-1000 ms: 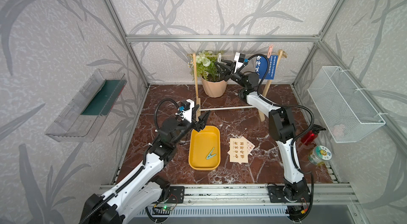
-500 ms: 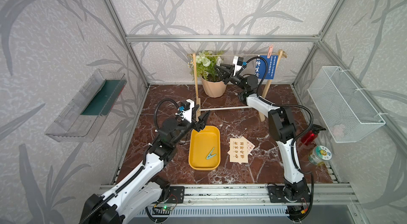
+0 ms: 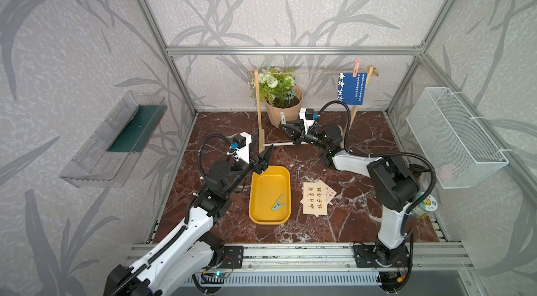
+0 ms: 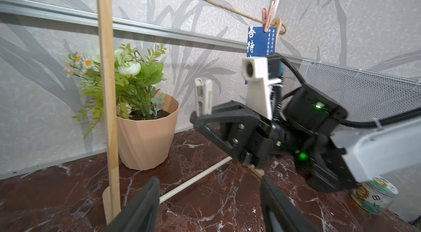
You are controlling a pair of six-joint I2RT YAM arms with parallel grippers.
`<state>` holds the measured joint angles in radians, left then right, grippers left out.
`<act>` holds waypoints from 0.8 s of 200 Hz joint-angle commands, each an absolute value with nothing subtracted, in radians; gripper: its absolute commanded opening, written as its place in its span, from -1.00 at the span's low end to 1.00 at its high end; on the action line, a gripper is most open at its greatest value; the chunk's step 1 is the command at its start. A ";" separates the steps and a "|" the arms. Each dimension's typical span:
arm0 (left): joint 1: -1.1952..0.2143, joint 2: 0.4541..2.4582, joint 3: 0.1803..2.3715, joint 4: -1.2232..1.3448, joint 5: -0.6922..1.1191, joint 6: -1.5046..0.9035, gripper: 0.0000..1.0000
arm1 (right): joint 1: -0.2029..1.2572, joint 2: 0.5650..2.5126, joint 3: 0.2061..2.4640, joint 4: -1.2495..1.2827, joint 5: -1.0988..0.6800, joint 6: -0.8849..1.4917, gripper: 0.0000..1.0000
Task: Remove the postcards from the strings
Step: Place the clamp in the storage box.
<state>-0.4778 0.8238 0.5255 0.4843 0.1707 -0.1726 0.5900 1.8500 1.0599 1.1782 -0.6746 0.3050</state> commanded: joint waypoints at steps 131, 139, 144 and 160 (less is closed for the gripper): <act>-0.432 0.803 0.565 0.360 -0.288 -0.152 0.41 | 1.068 1.697 1.095 -0.292 -0.063 -0.121 -0.58; -0.432 0.815 0.570 0.379 -0.265 -0.155 0.45 | 1.070 1.701 1.102 -0.291 -0.066 -0.129 -0.29; -0.432 0.826 0.576 0.389 -0.241 -0.153 0.47 | 1.069 1.701 1.103 -0.287 -0.064 -0.133 -0.18; -0.434 0.874 0.611 0.413 -0.170 -0.146 0.53 | 1.069 1.698 1.097 -0.257 -0.050 -0.140 0.18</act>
<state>-0.4335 0.8284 0.5449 0.3641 -0.2707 -0.1528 1.0714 1.7012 1.0706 -0.2356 -0.0856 -0.1059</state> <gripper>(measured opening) 0.748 0.495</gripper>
